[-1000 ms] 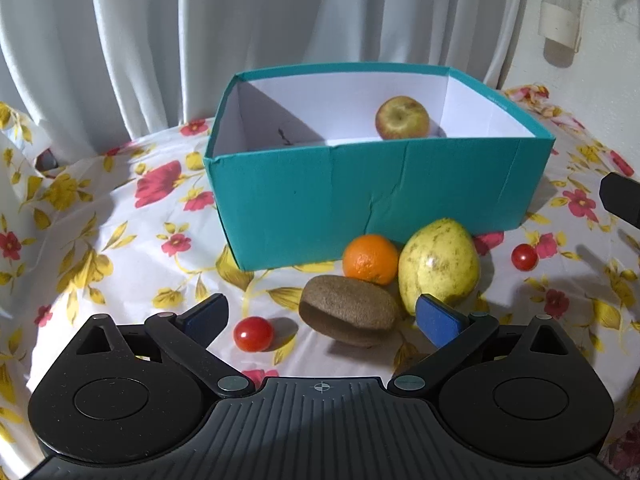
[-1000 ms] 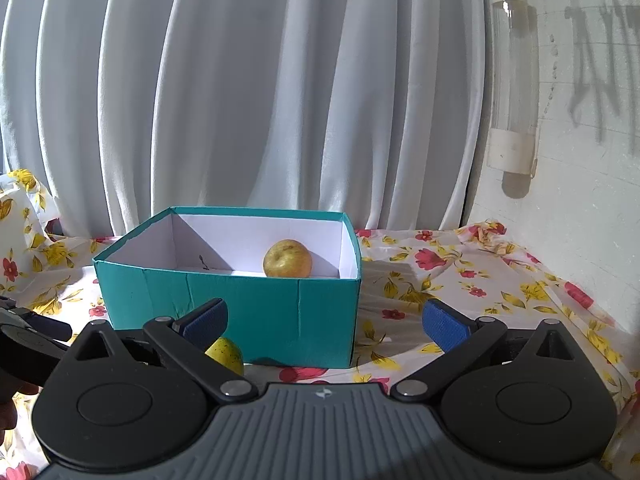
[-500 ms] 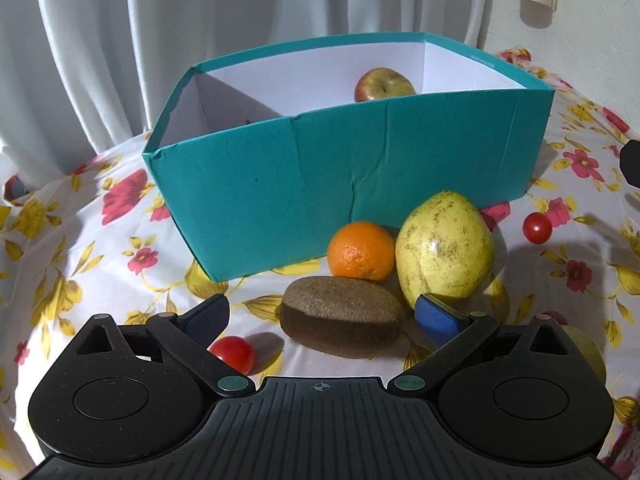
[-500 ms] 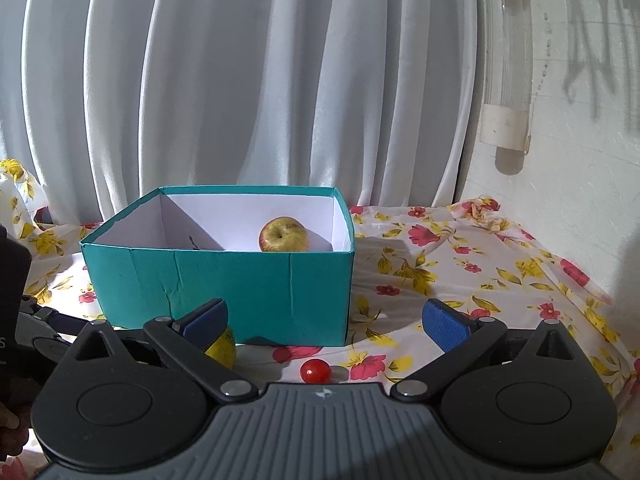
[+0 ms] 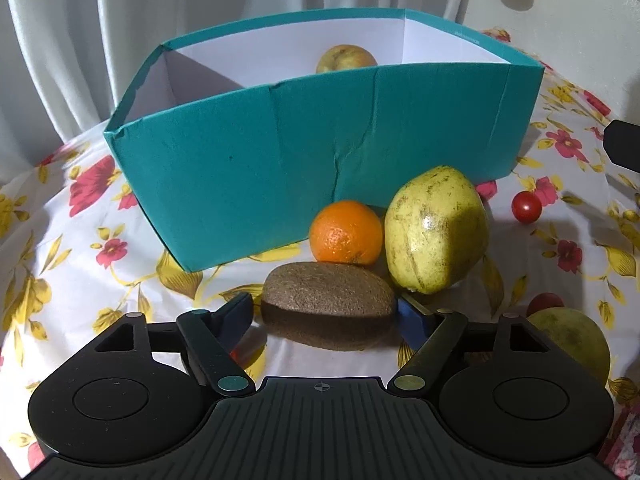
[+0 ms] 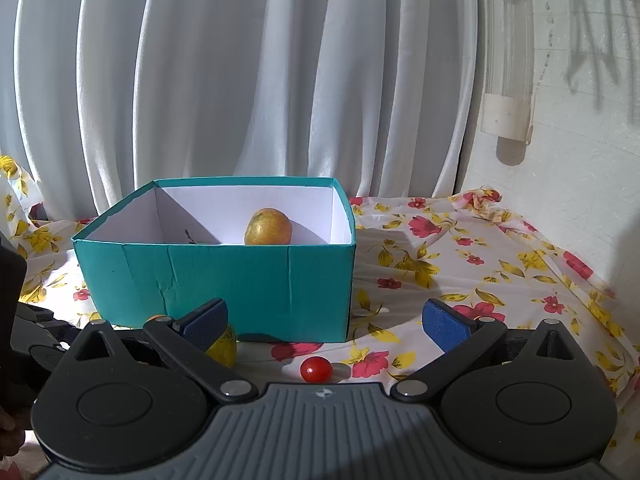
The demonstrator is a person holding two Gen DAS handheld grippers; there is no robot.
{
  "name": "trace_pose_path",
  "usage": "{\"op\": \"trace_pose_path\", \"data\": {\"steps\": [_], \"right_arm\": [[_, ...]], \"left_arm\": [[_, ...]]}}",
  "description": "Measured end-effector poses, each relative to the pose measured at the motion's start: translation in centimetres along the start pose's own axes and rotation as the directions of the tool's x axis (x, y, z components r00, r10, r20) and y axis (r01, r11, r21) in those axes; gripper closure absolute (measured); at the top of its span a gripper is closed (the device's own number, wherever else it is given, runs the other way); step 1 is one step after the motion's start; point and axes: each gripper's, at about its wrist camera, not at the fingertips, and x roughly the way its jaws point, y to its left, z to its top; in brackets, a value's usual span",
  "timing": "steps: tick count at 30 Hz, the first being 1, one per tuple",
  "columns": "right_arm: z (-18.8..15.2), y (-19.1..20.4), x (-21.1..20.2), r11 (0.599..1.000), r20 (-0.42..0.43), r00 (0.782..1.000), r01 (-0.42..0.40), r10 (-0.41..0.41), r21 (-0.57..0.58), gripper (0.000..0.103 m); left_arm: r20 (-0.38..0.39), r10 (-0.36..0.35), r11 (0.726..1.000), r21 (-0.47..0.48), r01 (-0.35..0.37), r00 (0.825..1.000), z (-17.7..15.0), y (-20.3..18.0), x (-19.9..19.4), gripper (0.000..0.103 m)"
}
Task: Organize fruits
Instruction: 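Move the left gripper to the brown kiwi and grasp it, then lift the kiwi with the left gripper while the right gripper grasps the yellow-green pear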
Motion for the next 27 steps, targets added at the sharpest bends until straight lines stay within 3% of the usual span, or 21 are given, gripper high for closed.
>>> {"op": "trace_pose_path", "data": {"steps": [15, 27], "right_arm": [[-0.1, 0.3, 0.4, 1.0, -0.009, 1.0, 0.008, -0.008, 0.001, 0.0], [-0.7, 0.9, -0.7, 0.999, -0.007, 1.0, 0.013, -0.013, -0.043, 0.0]], "left_arm": [[0.005, -0.02, 1.0, -0.022, 0.02, 1.0, 0.0, 0.3, 0.0, 0.03], [0.061, -0.01, 0.997, -0.08, 0.015, 0.998, 0.4, 1.2, -3.3, 0.03]]}}
